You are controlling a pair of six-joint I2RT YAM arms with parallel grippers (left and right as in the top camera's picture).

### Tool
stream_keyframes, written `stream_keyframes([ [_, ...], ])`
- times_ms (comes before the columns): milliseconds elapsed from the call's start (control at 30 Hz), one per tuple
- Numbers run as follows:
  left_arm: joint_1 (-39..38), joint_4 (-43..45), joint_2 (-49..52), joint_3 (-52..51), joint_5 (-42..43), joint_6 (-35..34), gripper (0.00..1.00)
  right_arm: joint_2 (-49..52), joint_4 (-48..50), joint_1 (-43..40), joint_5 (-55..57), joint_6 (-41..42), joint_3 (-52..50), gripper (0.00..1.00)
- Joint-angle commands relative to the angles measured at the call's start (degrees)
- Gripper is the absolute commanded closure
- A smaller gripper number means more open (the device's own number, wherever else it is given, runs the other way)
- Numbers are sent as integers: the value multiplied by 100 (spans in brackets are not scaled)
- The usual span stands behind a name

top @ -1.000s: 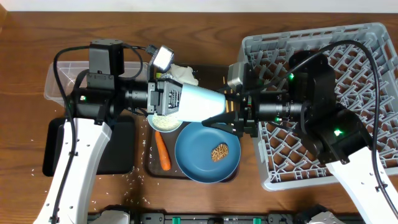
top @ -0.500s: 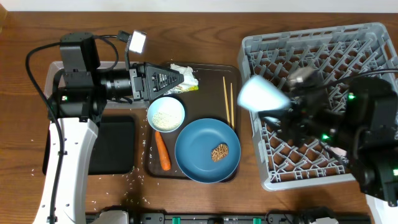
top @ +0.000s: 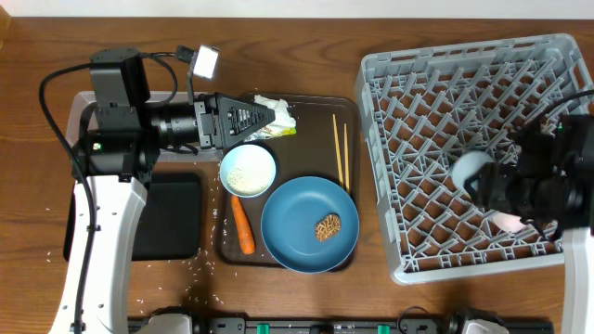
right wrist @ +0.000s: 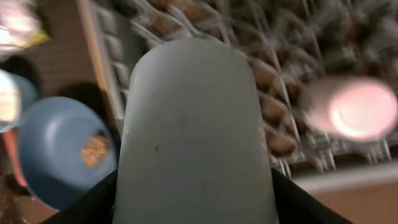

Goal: Sort waste into correct bins and load items into the dishwasher rack
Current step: 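Lower the light blue cup into the rack with the right gripper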

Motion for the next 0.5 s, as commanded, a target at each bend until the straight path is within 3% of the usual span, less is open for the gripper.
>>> stream_keyframes([
  [0, 24, 22, -2, 116, -28, -11, 30, 337, -249, -83, 345, 278, 55, 40],
  [467, 24, 22, -2, 114, -28, -9, 30, 1519, -481, -83, 920, 343, 52, 37],
])
